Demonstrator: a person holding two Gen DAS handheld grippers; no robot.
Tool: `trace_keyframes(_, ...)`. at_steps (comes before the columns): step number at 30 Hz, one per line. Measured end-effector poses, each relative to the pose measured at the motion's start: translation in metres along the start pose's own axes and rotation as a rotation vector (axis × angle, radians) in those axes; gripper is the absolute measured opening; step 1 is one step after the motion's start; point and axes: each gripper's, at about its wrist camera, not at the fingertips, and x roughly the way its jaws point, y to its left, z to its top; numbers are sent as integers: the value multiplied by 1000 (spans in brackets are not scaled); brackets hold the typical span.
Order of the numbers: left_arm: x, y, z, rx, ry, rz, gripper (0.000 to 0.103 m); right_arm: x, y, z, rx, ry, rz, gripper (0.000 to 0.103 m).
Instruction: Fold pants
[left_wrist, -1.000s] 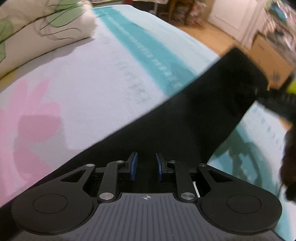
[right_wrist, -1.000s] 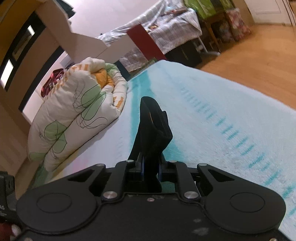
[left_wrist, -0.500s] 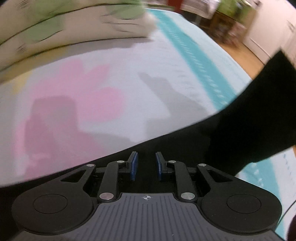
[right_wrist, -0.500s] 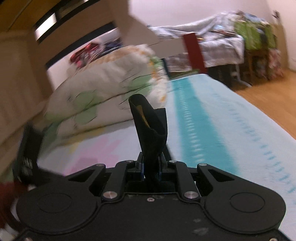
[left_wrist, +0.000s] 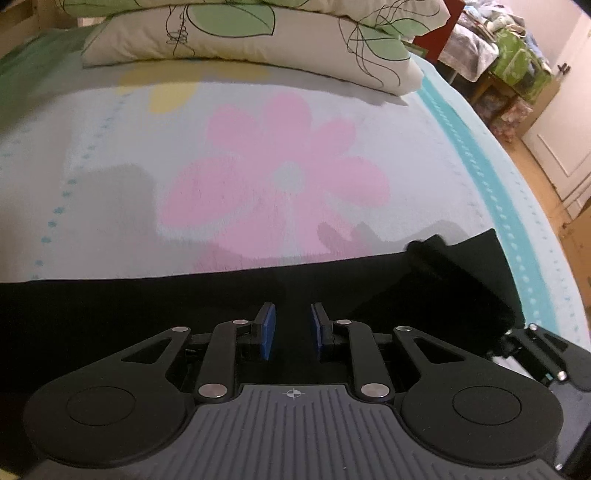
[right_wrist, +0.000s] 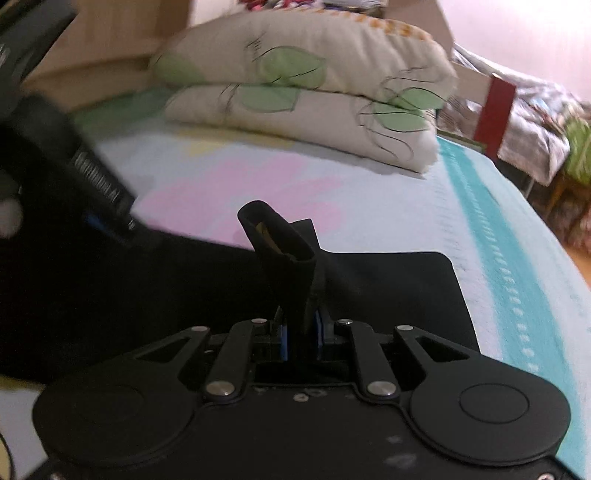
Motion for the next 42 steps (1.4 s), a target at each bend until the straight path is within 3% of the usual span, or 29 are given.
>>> trace_keyframes(4,2,4,0,2,1,-17,21,5,16,-7,-52,27,-38,17)
trace_keyframes(8,-1,12,-1,-12,-3,-33,20,12,20,-6,-17,66,2,38)
trace_keyframes(11,-4,12,0,-13,-15,-33,20,8,21,-7,6,55,41,41)
trace_keyframes(17,-11,-8,5,35,-38,-47,21,-3,24,-14,40,27,101,43)
trace_keyframes(23,10,-30,4,71,40,-84,21,-2,22,-17,62,24,134,44)
trace_keyframes(28,31,-37,6,37,107,-142,23,2,20,-18,58,20,137,44)
trace_keyframes(31,34,-39,6,13,112,-140,38,9,16,-14,56,15,138,44)
trace_keyframes(34,37,-40,3,-11,132,-110,40,9,16,-15,61,10,141,44)
trace_keyframes(42,22,-15,-2,-163,73,-141,48,-1,23,-19,3,-31,142,44)
